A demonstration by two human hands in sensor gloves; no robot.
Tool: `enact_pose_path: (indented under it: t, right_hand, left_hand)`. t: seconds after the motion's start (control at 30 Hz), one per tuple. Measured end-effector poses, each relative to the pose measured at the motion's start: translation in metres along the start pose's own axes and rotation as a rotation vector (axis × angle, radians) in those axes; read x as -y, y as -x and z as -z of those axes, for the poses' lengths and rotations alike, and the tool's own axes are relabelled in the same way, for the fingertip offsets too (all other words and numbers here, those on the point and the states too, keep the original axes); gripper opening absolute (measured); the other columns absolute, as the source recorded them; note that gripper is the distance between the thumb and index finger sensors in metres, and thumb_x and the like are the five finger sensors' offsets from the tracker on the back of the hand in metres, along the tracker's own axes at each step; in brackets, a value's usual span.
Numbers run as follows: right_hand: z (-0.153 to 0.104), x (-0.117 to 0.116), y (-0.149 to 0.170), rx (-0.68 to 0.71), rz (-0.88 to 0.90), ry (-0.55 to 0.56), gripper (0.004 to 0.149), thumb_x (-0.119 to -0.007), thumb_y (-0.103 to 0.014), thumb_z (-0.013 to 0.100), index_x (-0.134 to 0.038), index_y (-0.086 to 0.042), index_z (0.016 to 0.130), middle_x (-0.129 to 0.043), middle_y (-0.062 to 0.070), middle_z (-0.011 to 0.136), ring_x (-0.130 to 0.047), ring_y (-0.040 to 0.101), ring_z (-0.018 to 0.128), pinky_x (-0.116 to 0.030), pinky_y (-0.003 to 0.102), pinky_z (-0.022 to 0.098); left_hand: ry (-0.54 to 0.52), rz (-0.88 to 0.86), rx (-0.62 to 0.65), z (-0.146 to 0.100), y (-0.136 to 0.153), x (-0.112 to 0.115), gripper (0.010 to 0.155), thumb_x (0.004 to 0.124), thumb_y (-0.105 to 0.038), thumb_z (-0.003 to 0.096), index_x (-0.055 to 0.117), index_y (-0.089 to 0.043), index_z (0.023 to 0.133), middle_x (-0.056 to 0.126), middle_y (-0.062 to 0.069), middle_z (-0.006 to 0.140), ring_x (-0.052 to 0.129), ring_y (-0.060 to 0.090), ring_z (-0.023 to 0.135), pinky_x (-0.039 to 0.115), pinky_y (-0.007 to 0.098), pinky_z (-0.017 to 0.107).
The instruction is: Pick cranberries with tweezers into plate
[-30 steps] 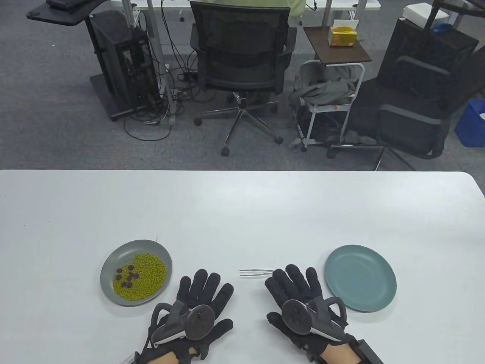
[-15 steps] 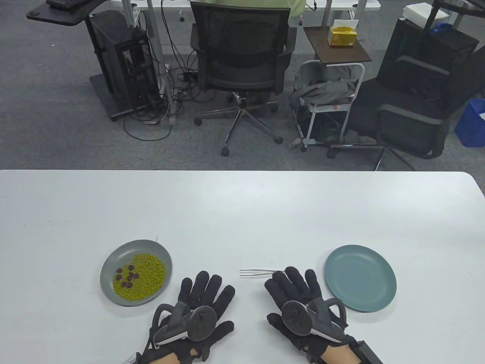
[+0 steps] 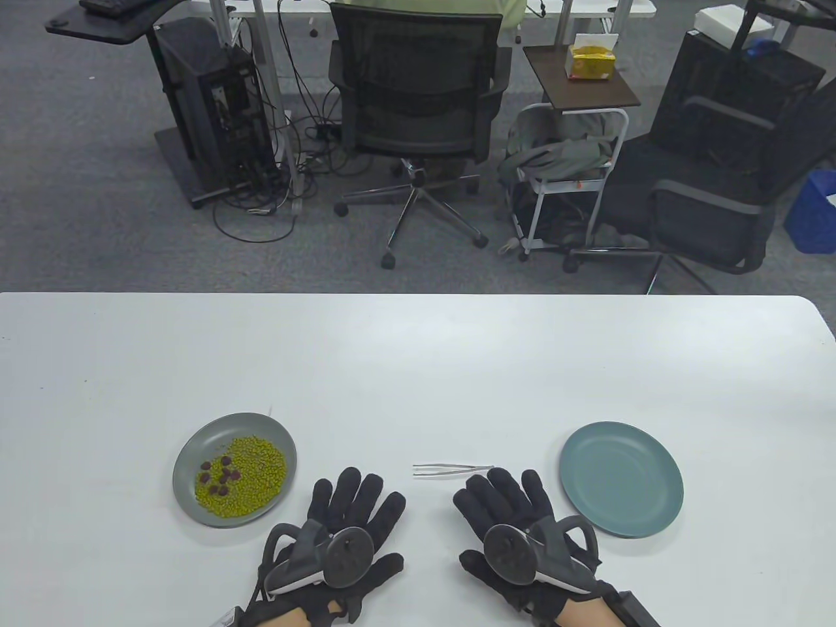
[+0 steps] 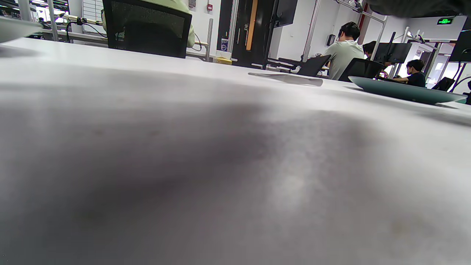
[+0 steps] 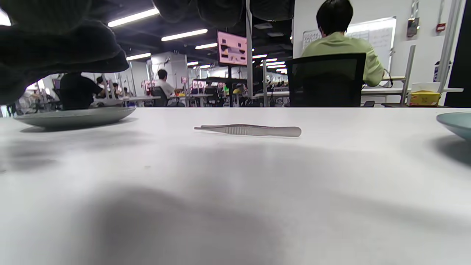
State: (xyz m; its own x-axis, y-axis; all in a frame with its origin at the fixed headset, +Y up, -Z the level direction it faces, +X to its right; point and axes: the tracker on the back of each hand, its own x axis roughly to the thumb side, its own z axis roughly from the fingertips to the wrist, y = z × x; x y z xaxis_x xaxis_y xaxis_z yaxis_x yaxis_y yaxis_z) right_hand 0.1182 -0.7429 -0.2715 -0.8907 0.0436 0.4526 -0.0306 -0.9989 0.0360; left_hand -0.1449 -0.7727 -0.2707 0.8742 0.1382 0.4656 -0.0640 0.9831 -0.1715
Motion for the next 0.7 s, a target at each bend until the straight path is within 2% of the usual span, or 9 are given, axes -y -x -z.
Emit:
enact_pose_path:
  t: [0.2,0.3,0.33,0.43,0.57,0.7]
  right_hand:
    - [0.002,0.014,0.003,0.015,-0.079,-0.045,0.084,-0.067,-0.070,0.028,-0.031,-0.043,0.099,-0.030,-0.012,0.114,-0.032,0.026,0.112,-0.020,0.057,0.081]
    - [0.013,0.026,0.004,0.027,-0.136,-0.075,0.088,-0.074,-0.069,0.026,-0.033,-0.043,0.099,-0.031,-0.012,0.114,-0.033,0.026,0.112,-0.020,0.057,0.081]
    - [0.018,0.030,0.004,0.039,-0.164,-0.091,0.090,-0.081,-0.064,0.024,-0.035,-0.042,0.099,-0.033,-0.011,0.113,-0.035,0.027,0.112,-0.020,0.057,0.081]
    - [0.036,0.044,0.005,0.029,-0.239,-0.106,0.094,-0.087,-0.061,0.022,-0.037,-0.041,0.098,-0.037,-0.011,0.113,-0.039,0.027,0.112,-0.022,0.057,0.081]
    - [0.065,0.058,0.009,-0.036,-0.284,-0.109,0.094,-0.087,-0.061,0.022,-0.036,-0.041,0.098,-0.036,-0.012,0.113,-0.038,0.026,0.112,-0.022,0.057,0.081]
    - [0.094,0.056,0.014,-0.095,-0.270,-0.154,0.094,-0.087,-0.061,0.022,-0.035,-0.040,0.098,-0.036,-0.012,0.113,-0.038,0.025,0.112,-0.021,0.057,0.081]
  left_hand:
    - [0.015,0.011,0.003,-0.001,-0.003,0.001,0.082,0.060,-0.074,0.0452,0.014,-0.046,0.107,0.016,-0.004,0.116,0.005,0.032,0.109,0.009,0.061,0.075]
    - [0.014,-0.001,-0.002,0.000,-0.003,0.001,0.082,0.060,-0.074,0.0450,0.014,-0.046,0.107,0.017,-0.004,0.116,0.006,0.032,0.109,0.009,0.061,0.075]
    - [0.018,-0.002,-0.002,0.000,-0.003,0.002,0.081,0.060,-0.074,0.0450,0.014,-0.046,0.106,0.017,-0.004,0.116,0.006,0.032,0.109,0.009,0.061,0.075]
    - [0.045,0.005,0.002,0.001,-0.004,0.005,0.082,0.060,-0.074,0.0453,0.013,-0.046,0.106,0.016,-0.004,0.116,0.005,0.032,0.109,0.008,0.061,0.074]
    - [0.026,-0.007,0.006,0.000,-0.004,0.003,0.082,0.060,-0.073,0.0451,0.014,-0.046,0.107,0.017,-0.004,0.116,0.006,0.032,0.109,0.008,0.061,0.074]
    - [0.028,-0.010,0.015,-0.001,-0.005,0.003,0.082,0.060,-0.074,0.0449,0.014,-0.046,0.107,0.017,-0.004,0.116,0.006,0.032,0.109,0.008,0.061,0.074]
